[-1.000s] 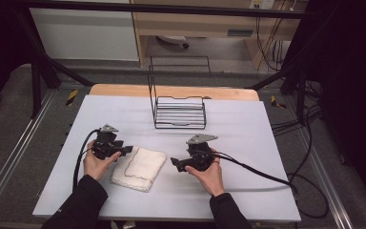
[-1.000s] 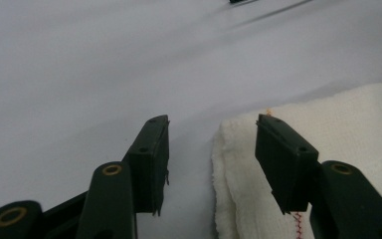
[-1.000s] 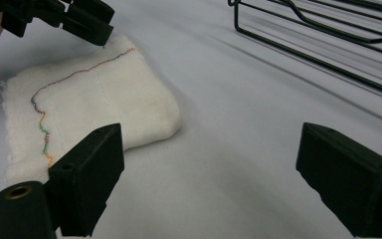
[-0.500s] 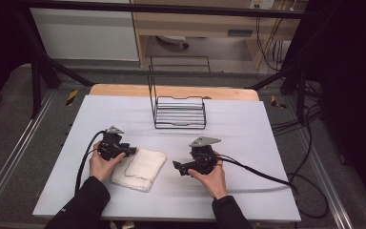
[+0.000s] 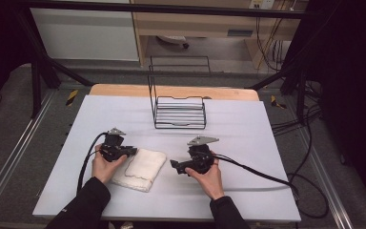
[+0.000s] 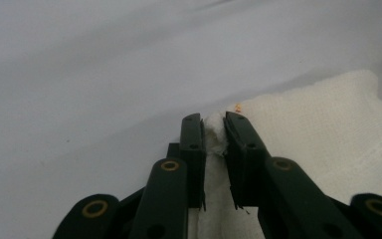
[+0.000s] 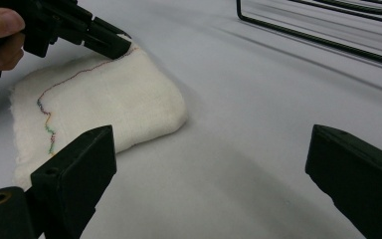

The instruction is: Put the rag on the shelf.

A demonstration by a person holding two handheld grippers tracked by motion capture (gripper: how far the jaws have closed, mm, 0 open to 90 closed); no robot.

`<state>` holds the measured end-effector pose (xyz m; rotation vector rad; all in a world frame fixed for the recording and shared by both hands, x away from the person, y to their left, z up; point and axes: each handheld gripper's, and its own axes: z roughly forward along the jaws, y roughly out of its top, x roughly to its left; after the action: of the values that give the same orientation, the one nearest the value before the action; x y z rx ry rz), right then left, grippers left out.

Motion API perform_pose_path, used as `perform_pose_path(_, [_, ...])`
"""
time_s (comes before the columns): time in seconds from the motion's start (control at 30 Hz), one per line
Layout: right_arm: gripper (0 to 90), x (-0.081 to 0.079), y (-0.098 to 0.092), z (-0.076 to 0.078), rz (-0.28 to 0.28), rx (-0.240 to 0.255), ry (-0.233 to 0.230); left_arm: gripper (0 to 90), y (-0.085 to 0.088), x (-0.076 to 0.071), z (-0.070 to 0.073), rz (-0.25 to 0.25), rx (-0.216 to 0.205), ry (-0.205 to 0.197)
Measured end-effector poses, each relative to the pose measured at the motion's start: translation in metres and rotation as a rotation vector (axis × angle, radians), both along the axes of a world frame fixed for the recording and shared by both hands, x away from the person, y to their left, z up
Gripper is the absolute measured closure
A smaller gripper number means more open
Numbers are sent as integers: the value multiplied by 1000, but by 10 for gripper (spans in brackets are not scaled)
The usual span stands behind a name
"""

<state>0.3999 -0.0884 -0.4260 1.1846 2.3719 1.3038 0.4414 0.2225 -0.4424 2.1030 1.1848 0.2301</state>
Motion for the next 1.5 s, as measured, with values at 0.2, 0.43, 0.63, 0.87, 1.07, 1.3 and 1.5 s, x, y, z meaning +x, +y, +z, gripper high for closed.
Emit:
perform_pose_path(0.2, [114,6,20,-7,6,-10,11,805,-2,-1,0,-7,16,-11])
perform_pose_path(0.43, [250,17,38,-14,-24,16,25,807,-3,-1,0,-13,27,-19])
perform_pose_path(0.63, [384,20,50,-18,-41,-4,31,806,-3,-1,0,-18,34,-27])
perform_pose_path(0.87, [498,21,55,-26,-36,-28,60,804,-2,-1,0,-29,36,-35])
perform_pose_path(1.07, [621,20,58,-30,-37,-5,99,803,-2,0,0,-29,27,-27])
perform_pose_path(1.3, [736,23,58,-29,-35,22,154,816,-1,0,0,-24,16,-16])
perform_pose_path(1.5, [811,22,58,-28,-39,41,166,832,1,1,0,-18,-4,-11])
